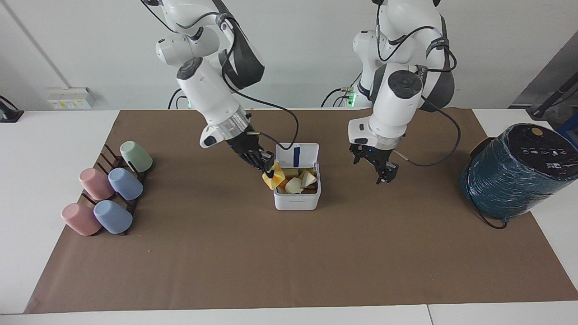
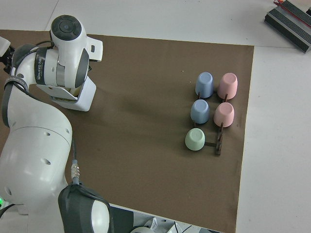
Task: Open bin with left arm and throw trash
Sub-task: 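Drop the cream oval into the bin with the right gripper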
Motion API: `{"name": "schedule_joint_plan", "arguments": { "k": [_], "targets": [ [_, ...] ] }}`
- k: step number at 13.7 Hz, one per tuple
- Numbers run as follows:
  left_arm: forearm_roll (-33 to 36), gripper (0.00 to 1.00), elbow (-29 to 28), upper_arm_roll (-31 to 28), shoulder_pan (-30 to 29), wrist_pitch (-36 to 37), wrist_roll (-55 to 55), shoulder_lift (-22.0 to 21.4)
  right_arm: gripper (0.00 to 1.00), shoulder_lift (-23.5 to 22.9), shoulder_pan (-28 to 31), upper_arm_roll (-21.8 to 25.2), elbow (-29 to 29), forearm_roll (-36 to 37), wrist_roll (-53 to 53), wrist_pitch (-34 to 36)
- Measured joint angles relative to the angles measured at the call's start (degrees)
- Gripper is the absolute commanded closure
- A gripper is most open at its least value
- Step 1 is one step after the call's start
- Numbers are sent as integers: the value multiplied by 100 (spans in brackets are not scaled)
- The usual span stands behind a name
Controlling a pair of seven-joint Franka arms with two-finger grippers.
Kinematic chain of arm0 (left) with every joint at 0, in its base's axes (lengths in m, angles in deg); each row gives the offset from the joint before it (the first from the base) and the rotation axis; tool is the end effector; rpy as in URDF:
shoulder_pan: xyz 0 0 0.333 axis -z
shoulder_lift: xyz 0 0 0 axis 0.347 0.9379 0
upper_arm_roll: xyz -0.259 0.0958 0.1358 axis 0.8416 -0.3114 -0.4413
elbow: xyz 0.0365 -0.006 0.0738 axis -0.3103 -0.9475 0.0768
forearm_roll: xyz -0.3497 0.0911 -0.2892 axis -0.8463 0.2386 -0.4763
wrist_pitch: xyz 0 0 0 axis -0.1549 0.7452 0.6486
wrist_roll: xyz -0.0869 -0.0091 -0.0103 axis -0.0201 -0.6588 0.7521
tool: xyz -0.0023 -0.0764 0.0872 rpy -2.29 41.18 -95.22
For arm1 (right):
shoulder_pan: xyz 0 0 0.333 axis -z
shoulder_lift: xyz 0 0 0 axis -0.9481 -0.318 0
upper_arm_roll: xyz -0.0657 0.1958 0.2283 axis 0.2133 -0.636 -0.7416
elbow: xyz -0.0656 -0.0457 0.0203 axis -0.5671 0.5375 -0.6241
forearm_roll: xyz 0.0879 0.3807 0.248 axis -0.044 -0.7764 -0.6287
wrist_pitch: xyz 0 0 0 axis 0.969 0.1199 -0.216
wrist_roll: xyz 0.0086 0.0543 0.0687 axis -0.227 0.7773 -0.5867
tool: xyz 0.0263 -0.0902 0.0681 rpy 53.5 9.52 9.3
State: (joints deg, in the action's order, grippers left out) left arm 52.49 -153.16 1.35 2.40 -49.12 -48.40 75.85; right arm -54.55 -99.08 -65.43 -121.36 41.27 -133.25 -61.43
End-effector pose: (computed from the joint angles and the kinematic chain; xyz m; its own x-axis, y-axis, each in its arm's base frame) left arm 0.6475 -0.2270 0.4179 0.6696 -0.7424 -0.0233 -0.7426 -0.6697 -0.0010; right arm 0.6512 0.3057 0.4210 0.7819 -0.6167 -0.0919 -0.5685 -0.6446 -0.5112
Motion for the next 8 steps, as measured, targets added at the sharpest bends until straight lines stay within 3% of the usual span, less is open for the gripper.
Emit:
{"name": "schedule_joint_plan", "arguments": {
  "k": [3,4,6,7,8],
  "targets": [
    [0,0,-114,-4,-396,690,-1238,-123,96,-349,-376,-1,-2,-2,-272,-284],
    [0,0,-135,-6,-522,900,-1436,-164,84,-436,-446,-1,-7,-2,-280,-287],
    [0,0,-162,-9,-777,1152,-1593,-235,25,-550,-541,-2,-25,-3,-286,-287],
    [0,0,-167,-9,-906,1246,-1633,-276,0,-565,-557,-2,-33,-4,-287,-286],
    [0,0,-169,-9,-1029,1299,-1666,-324,0,-564,-557,0,-34,-4,-287,-286]
  ]
}}
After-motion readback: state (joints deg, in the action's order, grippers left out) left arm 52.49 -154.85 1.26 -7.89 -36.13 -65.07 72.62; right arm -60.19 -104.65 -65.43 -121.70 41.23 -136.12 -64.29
